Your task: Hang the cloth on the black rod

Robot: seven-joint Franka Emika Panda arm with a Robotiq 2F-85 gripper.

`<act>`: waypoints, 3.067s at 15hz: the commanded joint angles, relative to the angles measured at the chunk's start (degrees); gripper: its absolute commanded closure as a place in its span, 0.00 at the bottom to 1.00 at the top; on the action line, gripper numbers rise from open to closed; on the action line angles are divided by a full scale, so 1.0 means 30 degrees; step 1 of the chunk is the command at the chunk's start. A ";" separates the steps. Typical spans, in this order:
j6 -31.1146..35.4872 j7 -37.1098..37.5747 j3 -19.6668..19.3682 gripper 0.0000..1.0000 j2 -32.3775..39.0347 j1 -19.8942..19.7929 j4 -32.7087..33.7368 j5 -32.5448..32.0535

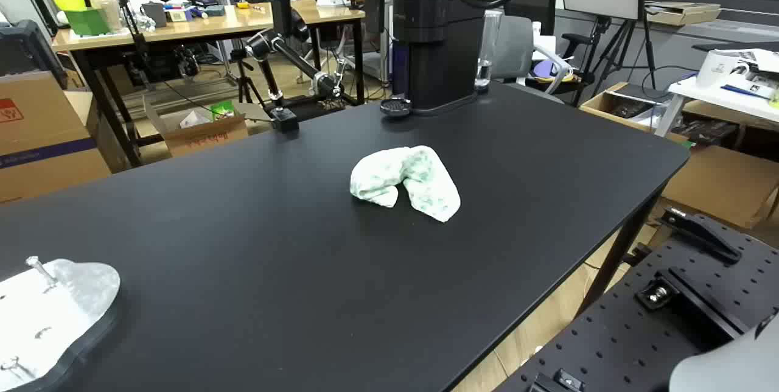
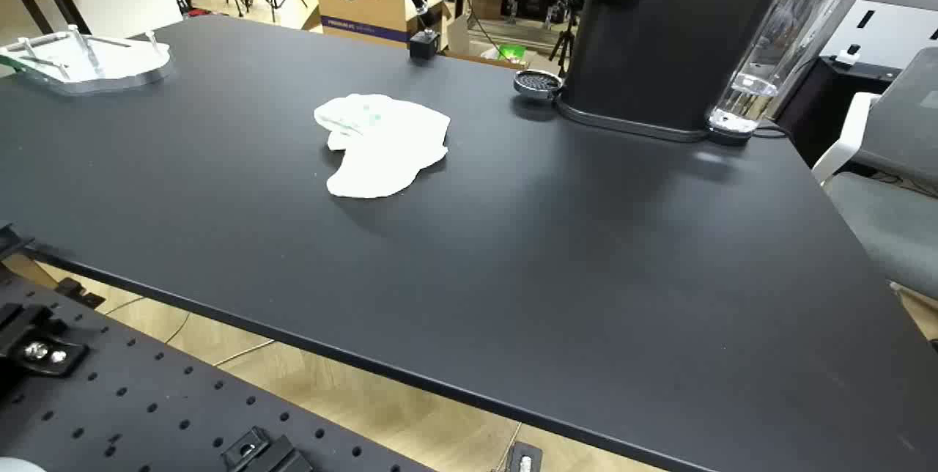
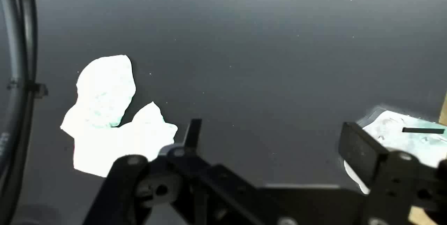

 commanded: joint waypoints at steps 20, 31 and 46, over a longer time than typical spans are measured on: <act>0.5653 0.0195 -0.0840 0.00 0.1532 -0.2737 -0.3412 -0.7830; 0.8180 0.0560 -0.1706 0.00 0.4151 -0.3560 -0.3586 -0.8790; 1.4297 0.1602 -0.5038 0.40 1.1261 -0.2541 -0.1681 -1.2096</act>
